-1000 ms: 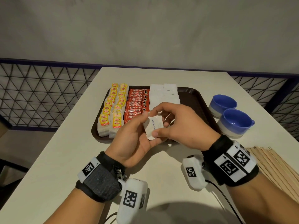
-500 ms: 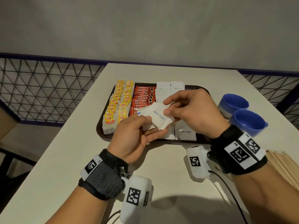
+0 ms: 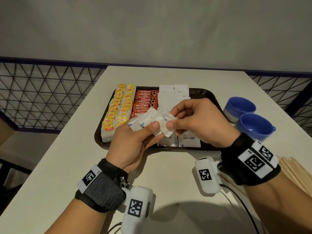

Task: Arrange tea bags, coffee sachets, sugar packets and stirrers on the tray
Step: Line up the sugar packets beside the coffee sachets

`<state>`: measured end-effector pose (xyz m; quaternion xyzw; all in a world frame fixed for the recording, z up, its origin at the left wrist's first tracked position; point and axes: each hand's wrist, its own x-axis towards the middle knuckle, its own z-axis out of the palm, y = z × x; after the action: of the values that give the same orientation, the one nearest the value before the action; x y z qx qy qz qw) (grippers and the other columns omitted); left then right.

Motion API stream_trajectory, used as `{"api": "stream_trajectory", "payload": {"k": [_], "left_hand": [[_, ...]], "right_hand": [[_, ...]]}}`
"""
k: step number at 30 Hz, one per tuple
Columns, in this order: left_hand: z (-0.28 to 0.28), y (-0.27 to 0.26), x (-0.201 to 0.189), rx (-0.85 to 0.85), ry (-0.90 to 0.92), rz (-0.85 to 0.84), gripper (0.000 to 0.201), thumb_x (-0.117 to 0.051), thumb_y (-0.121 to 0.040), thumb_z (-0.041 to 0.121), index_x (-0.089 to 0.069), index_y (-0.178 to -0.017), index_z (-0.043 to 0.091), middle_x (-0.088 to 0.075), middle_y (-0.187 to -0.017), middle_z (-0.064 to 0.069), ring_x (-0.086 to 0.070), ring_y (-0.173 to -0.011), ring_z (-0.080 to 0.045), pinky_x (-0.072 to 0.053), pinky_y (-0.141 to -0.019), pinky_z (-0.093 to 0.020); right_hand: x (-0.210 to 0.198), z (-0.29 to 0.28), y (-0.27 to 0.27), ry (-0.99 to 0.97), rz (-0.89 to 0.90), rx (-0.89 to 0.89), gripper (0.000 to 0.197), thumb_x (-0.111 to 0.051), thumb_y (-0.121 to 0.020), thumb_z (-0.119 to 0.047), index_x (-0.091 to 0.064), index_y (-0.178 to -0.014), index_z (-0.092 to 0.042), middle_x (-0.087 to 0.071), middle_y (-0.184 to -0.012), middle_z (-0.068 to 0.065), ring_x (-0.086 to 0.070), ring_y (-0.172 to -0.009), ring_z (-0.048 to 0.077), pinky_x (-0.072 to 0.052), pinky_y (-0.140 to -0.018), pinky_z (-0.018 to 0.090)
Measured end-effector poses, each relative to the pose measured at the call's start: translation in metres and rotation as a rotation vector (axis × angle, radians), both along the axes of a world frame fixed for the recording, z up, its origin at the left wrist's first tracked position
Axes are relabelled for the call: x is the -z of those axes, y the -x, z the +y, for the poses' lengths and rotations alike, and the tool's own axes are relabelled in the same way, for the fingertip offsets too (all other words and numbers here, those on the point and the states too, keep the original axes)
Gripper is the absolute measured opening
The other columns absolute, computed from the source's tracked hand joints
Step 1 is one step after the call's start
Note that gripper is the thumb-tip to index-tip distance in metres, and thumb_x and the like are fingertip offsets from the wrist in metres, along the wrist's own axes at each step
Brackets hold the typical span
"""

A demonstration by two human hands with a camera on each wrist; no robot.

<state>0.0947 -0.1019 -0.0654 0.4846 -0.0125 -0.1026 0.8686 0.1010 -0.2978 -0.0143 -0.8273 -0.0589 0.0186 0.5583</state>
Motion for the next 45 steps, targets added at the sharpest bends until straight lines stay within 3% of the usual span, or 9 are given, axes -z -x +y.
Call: {"api": "stream_trajectory", "payload": {"k": [5,12,18,23,27,32,37,41,45], "left_hand": [[0.005,-0.007,0.002,-0.112,0.048,0.062,0.029,-0.062,-0.097,-0.001,-0.065,-0.125,0.007,-0.077,-0.117,-0.009,-0.074,-0.109,-0.028,-0.064,-0.083,-0.040],[0.007,-0.010,-0.004,-0.210,0.099,0.089,0.023,-0.050,-0.097,-0.013,-0.064,-0.107,0.003,-0.081,-0.095,-0.001,-0.073,-0.108,-0.030,-0.063,-0.085,-0.045],[0.007,-0.008,-0.005,-0.204,0.074,0.088,0.024,-0.052,-0.098,-0.010,-0.062,-0.114,0.006,-0.081,-0.094,0.002,-0.076,-0.103,-0.026,-0.062,-0.088,-0.045],[0.009,-0.011,-0.002,-0.196,0.050,0.105,0.025,-0.056,-0.098,-0.008,-0.061,-0.119,0.005,-0.080,-0.106,-0.005,-0.075,-0.106,-0.028,-0.064,-0.083,-0.042],[0.008,-0.008,-0.001,-0.153,-0.003,0.102,0.028,-0.059,-0.099,-0.003,-0.064,-0.125,0.007,-0.078,-0.115,-0.008,-0.075,-0.106,-0.025,-0.064,-0.083,-0.039],[0.001,-0.001,-0.002,-0.085,-0.048,0.047,0.028,-0.061,-0.098,-0.001,-0.068,-0.122,0.012,-0.078,-0.114,-0.007,-0.076,-0.104,-0.025,-0.063,-0.084,-0.035],[-0.002,0.001,0.002,-0.041,-0.083,-0.017,0.029,-0.066,-0.095,-0.001,-0.066,-0.123,0.004,-0.076,-0.115,-0.015,-0.075,-0.100,-0.029,-0.062,-0.072,-0.028],[-0.001,-0.002,-0.002,-0.096,-0.032,0.050,0.023,-0.047,-0.097,-0.011,-0.063,-0.099,0.006,-0.072,-0.091,-0.008,-0.068,-0.091,-0.026,-0.064,-0.074,-0.036],[0.001,-0.003,-0.003,-0.093,-0.059,0.058,0.030,-0.041,-0.098,-0.010,-0.061,-0.111,0.008,-0.067,-0.114,-0.017,-0.064,-0.095,-0.031,-0.058,-0.062,-0.024]], "right_hand": [[0.000,-0.012,-0.005,-0.087,-0.006,0.092,0.016,-0.084,-0.083,-0.006,-0.074,-0.096,-0.003,-0.077,-0.089,0.022,-0.075,-0.082,0.040,-0.065,-0.068,0.030],[0.022,-0.002,-0.012,0.356,-0.013,0.019,0.007,-0.083,-0.087,-0.016,-0.082,-0.090,-0.023,-0.077,-0.081,-0.009,-0.066,-0.072,-0.002,-0.051,-0.072,0.008],[0.024,0.005,-0.016,0.482,0.012,0.002,0.012,-0.079,-0.090,-0.016,-0.083,-0.093,-0.027,-0.076,-0.083,-0.013,-0.068,-0.083,0.000,-0.045,-0.068,-0.001],[0.023,0.004,-0.015,0.587,0.069,-0.071,0.016,-0.069,-0.098,-0.021,-0.083,-0.104,-0.026,-0.077,-0.099,-0.012,-0.067,-0.094,0.003,-0.052,-0.083,0.014],[0.016,0.006,-0.011,0.506,0.032,-0.025,0.017,-0.067,-0.100,-0.025,-0.078,-0.112,-0.029,-0.074,-0.106,-0.017,-0.065,-0.091,-0.002,-0.047,-0.079,0.011],[-0.007,0.009,0.007,0.074,0.062,-0.049,0.023,-0.072,-0.093,-0.006,-0.072,-0.112,-0.019,-0.079,-0.096,0.010,-0.076,-0.088,0.030,-0.063,-0.080,0.042],[-0.006,0.004,0.016,0.001,0.010,0.032,0.031,-0.080,-0.088,-0.005,-0.060,-0.110,-0.009,-0.076,-0.081,0.017,-0.075,-0.072,0.029,-0.064,-0.065,0.032],[-0.010,-0.024,0.013,0.086,0.025,0.109,0.027,-0.080,-0.089,-0.010,-0.063,-0.110,-0.009,-0.073,-0.087,0.022,-0.075,-0.075,0.030,-0.065,-0.067,0.031],[-0.007,-0.045,0.006,0.299,0.103,0.080,0.012,-0.075,-0.094,-0.018,-0.072,-0.106,-0.019,-0.078,-0.094,0.009,-0.077,-0.077,0.021,-0.065,-0.077,0.031]]}}
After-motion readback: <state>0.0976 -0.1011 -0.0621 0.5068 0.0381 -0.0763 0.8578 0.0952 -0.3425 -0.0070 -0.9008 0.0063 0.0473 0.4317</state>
